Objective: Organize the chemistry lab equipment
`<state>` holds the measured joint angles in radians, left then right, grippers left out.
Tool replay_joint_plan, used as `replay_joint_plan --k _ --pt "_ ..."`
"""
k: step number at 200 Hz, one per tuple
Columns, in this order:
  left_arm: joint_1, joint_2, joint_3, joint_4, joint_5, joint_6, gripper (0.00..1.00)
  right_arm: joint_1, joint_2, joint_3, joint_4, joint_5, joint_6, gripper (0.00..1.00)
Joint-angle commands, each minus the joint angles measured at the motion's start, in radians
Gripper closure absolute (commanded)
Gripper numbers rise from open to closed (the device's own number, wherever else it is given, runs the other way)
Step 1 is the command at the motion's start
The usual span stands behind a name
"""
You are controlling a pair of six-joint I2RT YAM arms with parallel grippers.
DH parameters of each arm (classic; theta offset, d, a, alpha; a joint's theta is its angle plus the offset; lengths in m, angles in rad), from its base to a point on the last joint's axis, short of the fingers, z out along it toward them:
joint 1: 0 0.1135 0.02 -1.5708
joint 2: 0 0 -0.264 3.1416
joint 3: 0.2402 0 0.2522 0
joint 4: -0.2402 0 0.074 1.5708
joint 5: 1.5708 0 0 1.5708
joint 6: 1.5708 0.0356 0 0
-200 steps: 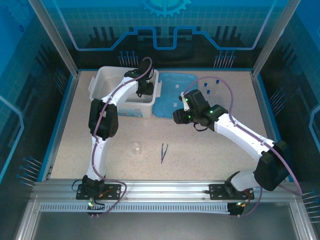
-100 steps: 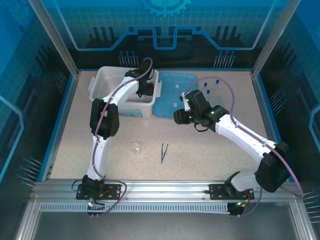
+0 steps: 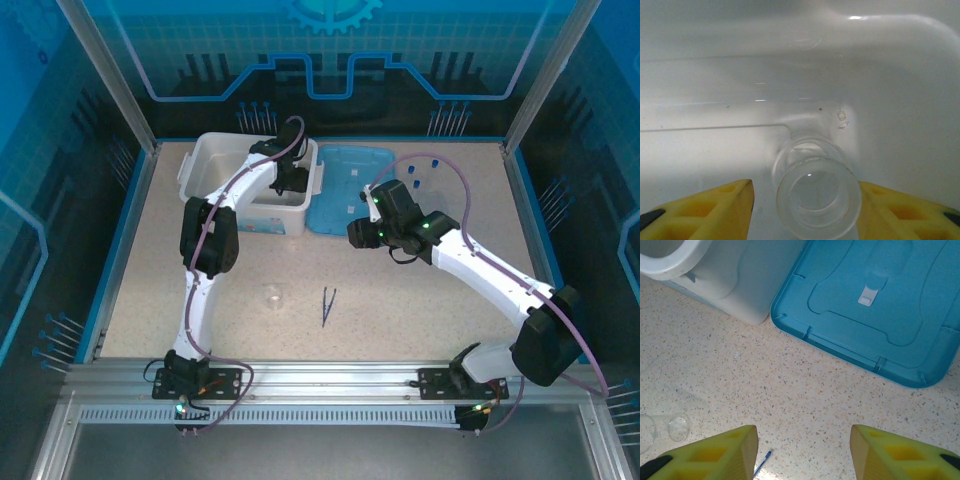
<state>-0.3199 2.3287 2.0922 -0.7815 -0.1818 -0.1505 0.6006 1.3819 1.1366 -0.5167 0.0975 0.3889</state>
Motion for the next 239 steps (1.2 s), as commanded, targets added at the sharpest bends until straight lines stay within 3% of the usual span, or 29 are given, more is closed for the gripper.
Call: replay_joint_plan --k 1,69,166,239 --pt "-0.005 -0.021 0.034 -0.012 0.033 0.003 0.44 -0.013 -0.029 -0.011 -0.014 0.011 0.011 0.47" --pt "-0.005 -0.092 0.034 -0.013 0.044 -0.004 0.28 -0.012 -0.033 -0.011 -0.014 0.009 0.014 0.45" --pt "-0.005 -0.257 -0.049 -0.012 -0.015 -0.006 0.27 -0.006 -0.03 -0.01 -0.004 0.004 0.016 0.43" --pt "-0.064 -0.557 -0.361 0.09 -0.086 -0.011 0.27 -0.008 -0.015 -0.011 0.01 0.0 0.001 0.41"
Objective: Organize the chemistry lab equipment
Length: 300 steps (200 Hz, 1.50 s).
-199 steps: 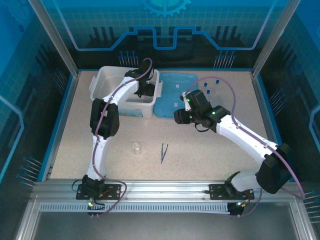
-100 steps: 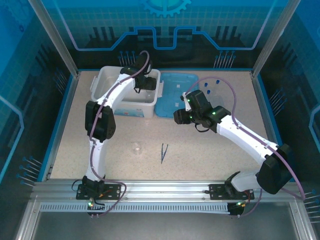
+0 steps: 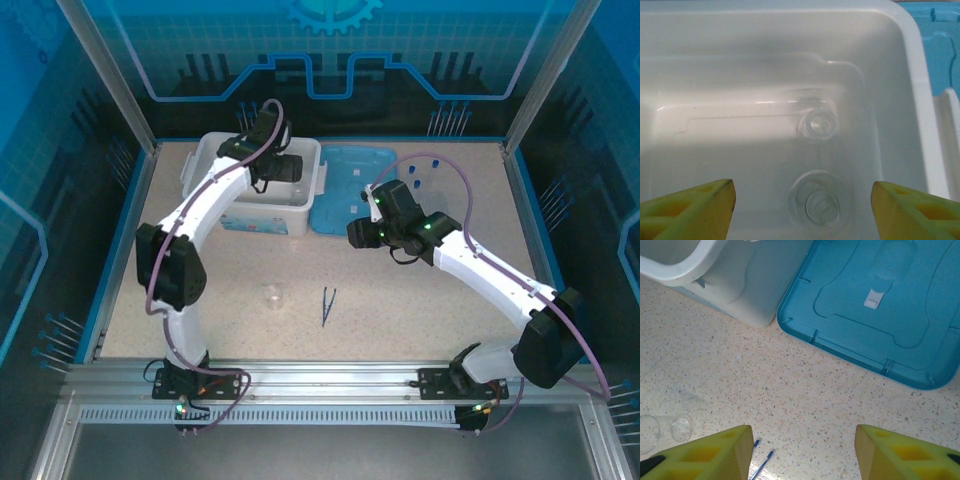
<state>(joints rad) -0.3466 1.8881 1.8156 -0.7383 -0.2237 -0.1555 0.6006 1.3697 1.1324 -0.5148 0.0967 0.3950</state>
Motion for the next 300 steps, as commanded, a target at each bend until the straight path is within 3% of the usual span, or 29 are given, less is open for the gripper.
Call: replay_joint_plan --k 1,43,172,300 --pt "-0.038 -0.121 -0.09 0.048 -0.046 -0.006 0.27 -0.008 -0.003 -0.008 0.008 -0.001 -0.006 0.4" --pt "-0.101 -0.277 -0.253 0.073 -0.091 -0.02 0.27 -0.002 0.015 -0.001 0.024 -0.006 -0.029 0.32" --pt "-0.282 -0.634 -0.725 0.008 -0.171 -0.153 0.27 0.065 0.119 0.099 0.065 0.021 -0.136 0.26" --pt "-0.393 -0.673 -1.021 0.032 -0.144 -0.439 0.28 0.09 0.123 0.06 0.076 0.027 -0.111 0.23"
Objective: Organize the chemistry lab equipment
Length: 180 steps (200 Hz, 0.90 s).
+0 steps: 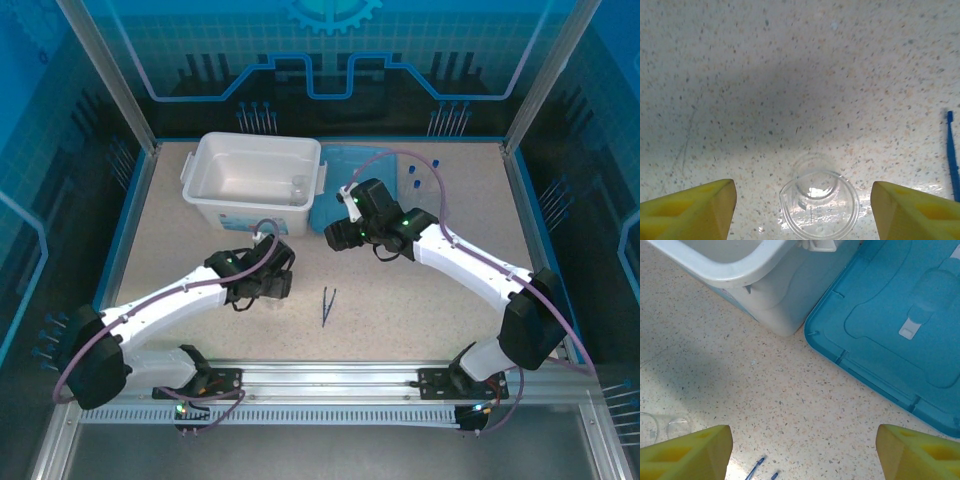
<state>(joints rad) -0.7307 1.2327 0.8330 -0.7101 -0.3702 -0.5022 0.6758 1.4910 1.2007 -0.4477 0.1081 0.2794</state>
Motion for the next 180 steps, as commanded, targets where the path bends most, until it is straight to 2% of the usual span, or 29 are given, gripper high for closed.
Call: replay_joint_plan --k 1,65,180 --pt "-0.009 -0.017 -0.041 0.005 0.003 -0.094 0.28 0.015 0.002 -0.009 0.009 0.016 0.004 0.23" --pt "-0.034 -0.003 -0.096 0.06 0.046 -0.204 0.28 0.015 -0.001 -0.026 0.019 0.01 0.013 0.23" --pt "-0.052 0.041 -0.101 0.075 0.045 -0.241 0.28 0.015 0.003 -0.036 0.026 0.008 0.012 0.24"
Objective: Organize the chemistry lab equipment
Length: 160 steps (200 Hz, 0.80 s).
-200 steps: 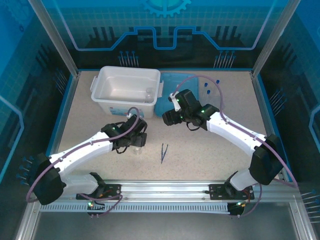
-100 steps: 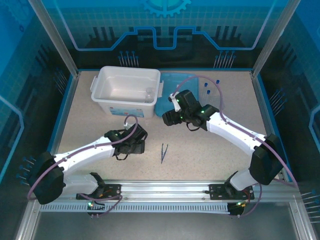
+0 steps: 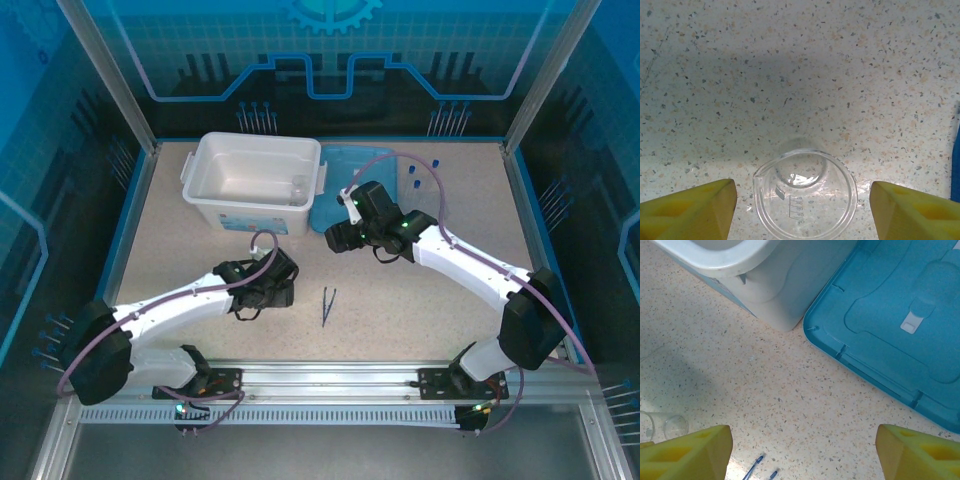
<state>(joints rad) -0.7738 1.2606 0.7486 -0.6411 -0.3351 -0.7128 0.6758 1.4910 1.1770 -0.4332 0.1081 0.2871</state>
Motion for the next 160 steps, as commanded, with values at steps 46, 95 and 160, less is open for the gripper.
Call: replay_joint_plan --k 46,95,160 --pt "-0.009 0.031 -0.014 0.014 0.008 -0.031 0.29 0.013 0.008 -0.013 0.014 0.005 0.004 0.24" --pt "-0.009 0.051 -0.008 0.021 0.011 -0.031 0.33 0.011 0.009 -0.015 0.016 0.002 0.004 0.24" --pt "-0.01 0.056 -0.003 0.02 0.008 -0.027 0.38 0.008 0.009 -0.016 0.016 -0.002 0.003 0.25"
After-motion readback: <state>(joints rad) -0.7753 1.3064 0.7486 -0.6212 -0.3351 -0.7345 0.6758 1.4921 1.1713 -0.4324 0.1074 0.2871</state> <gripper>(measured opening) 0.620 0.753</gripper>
